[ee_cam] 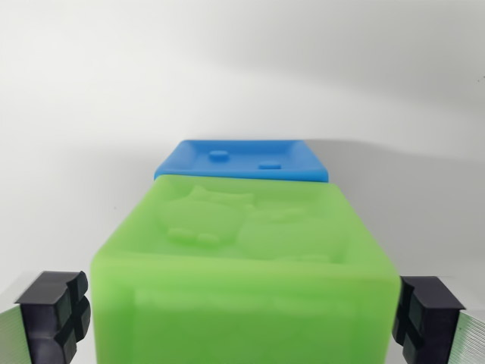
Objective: Stack cube
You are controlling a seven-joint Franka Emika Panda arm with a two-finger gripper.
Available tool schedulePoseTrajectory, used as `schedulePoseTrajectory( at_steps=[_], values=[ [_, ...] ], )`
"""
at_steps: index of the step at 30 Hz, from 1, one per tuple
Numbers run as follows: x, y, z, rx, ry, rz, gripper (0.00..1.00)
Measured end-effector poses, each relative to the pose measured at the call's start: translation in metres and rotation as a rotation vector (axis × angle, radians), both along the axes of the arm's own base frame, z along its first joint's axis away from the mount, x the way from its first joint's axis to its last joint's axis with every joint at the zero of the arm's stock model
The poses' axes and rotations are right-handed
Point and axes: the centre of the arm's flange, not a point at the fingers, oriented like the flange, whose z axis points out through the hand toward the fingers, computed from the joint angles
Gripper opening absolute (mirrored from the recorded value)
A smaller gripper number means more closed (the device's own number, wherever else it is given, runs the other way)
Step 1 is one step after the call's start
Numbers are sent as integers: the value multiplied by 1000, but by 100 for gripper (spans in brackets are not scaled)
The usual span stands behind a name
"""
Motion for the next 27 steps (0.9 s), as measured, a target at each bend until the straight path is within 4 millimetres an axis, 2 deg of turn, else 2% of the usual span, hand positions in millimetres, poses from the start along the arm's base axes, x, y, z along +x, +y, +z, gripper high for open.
schedulePoseTrajectory(
  at_steps=[13, 27],
  values=[
    [1, 0, 26, 2, -3, -1, 100],
    [0, 0, 74, 3, -5, 0, 100]
  ],
)
